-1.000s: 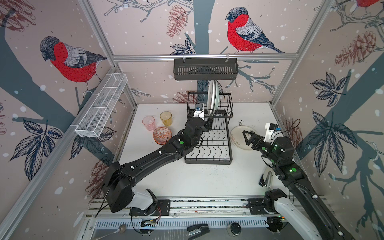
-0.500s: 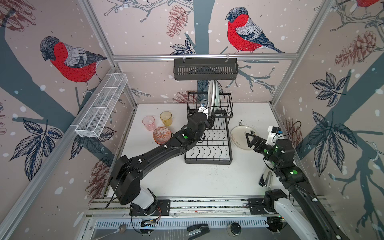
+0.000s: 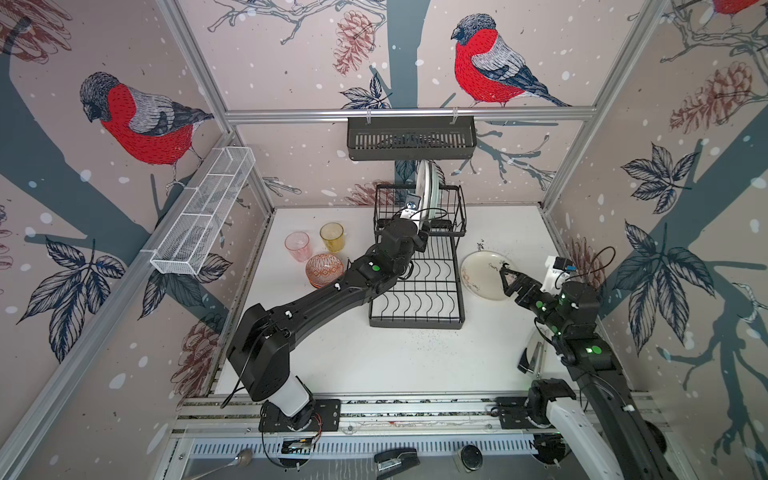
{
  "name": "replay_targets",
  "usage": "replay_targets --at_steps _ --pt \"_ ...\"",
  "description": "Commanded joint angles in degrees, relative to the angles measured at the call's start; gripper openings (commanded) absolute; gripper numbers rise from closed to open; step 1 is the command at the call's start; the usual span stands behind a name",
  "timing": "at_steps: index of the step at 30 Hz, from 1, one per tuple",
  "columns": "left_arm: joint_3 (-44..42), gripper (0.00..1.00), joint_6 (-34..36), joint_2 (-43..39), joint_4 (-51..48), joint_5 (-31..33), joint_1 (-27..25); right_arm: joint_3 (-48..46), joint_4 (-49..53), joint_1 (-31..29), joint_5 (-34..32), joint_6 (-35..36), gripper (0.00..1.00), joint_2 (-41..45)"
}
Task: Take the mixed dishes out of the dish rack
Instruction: 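Grip the rim of the front watermelon plate with the left gripper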
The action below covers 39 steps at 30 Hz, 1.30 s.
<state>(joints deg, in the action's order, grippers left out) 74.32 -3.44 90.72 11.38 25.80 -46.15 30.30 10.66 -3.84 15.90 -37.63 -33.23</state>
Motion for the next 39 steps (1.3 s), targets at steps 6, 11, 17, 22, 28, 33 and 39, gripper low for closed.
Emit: replay_targets --at_steps 6,11,17,22,28,33,39 --pt "2.7 0.57 0.8 2.1 1.2 0.3 0.8 0.0 0.9 0.6 1.1 -0.5 0.96 0.4" --pt "4.5 0.57 1.2 4.3 1.2 0.0 1.1 -0.1 1.1 0.9 1.1 -0.7 0.96 1.2" --pt "6.8 0.56 1.6 6.9 1.5 0.1 1.7 0.0 1.9 1.1 1.3 -1.3 0.96 1.3" --pt "8.1 0.28 1.8 8.2 1.6 -2.8 2.4 -2.0 -0.2 1.1 3.1 -4.1 0.96 1.3" --pt "9.0 0.29 2.7 9.3 1.0 -4.0 2.8 -2.6 -1.3 1.1 2.6 -5.2 0.96 0.8" --pt "8.9 0.2 3.7 9.4 0.7 -3.2 2.9 -2.5 -2.1 1.2 2.4 -5.7 0.96 -0.2" --pt "9.7 0.08 3.3 9.3 -0.5 -5.2 3.3 -2.3 -2.3 1.2 1.3 -6.1 0.97 -0.3"
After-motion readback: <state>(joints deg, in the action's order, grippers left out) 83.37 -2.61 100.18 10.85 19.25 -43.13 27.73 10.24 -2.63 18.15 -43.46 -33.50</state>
